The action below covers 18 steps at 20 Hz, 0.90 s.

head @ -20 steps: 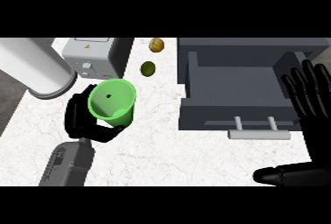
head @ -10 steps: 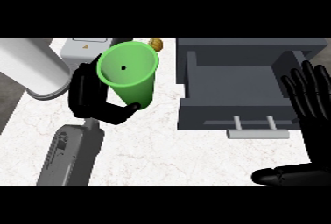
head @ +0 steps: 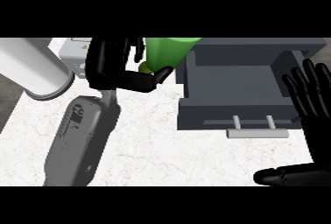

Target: Pick up the cup, place it into the drawer and close the drawer

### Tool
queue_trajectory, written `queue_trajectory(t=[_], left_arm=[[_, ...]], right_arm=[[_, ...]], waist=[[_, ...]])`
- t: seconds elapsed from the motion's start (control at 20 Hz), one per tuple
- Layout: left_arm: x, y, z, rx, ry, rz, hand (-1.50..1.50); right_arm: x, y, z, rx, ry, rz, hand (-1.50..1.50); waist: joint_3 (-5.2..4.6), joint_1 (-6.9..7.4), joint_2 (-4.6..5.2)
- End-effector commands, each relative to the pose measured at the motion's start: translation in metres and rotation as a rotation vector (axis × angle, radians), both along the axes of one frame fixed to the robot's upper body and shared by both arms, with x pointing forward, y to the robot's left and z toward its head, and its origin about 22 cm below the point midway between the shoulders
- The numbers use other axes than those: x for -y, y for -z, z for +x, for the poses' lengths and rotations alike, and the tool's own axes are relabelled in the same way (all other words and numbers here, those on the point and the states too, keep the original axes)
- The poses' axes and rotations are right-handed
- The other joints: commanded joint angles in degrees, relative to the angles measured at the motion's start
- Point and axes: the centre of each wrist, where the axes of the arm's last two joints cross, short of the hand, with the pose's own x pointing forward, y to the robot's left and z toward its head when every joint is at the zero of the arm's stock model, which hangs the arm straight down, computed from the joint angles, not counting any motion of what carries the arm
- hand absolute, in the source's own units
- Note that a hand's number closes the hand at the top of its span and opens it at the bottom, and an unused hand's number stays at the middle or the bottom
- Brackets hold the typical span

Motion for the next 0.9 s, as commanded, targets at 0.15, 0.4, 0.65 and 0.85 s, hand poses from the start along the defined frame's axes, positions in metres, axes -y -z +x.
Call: queue_trajectory(t=[0.15, 0.4, 0.65, 0.85], left_arm=[[0.037, -0.016, 0.031, -0.033, 0.004, 0.043, 1.5], [0.048, -0.031, 0.051, -0.049, -0.006, 0.112, 1.5], [0.076, -0.025, 0.045, -0.094, 0.0, 0.116, 1.5], [0.093, -0.015, 0.053, -0.109, -0.034, 0.145, 1.5]], right_arm=[[0.01, 0.013, 0.003, -0.002, -0.014, -0.003, -1.5], [0.017, 0.003, -0.004, 0.003, -0.025, 0.003, -1.5], [-0.001, 0.021, -0.009, 0.004, 0.016, 0.017, -1.5], [0.014, -0.002, 0.01, 0.011, 0.012, -0.02, -1.5]], waist=[[0.01, -0.52, 0.19], [0.02, -0.72, 0.22], [0.0, -0.63, 0.07], [0.01, -1.38, 0.29]])
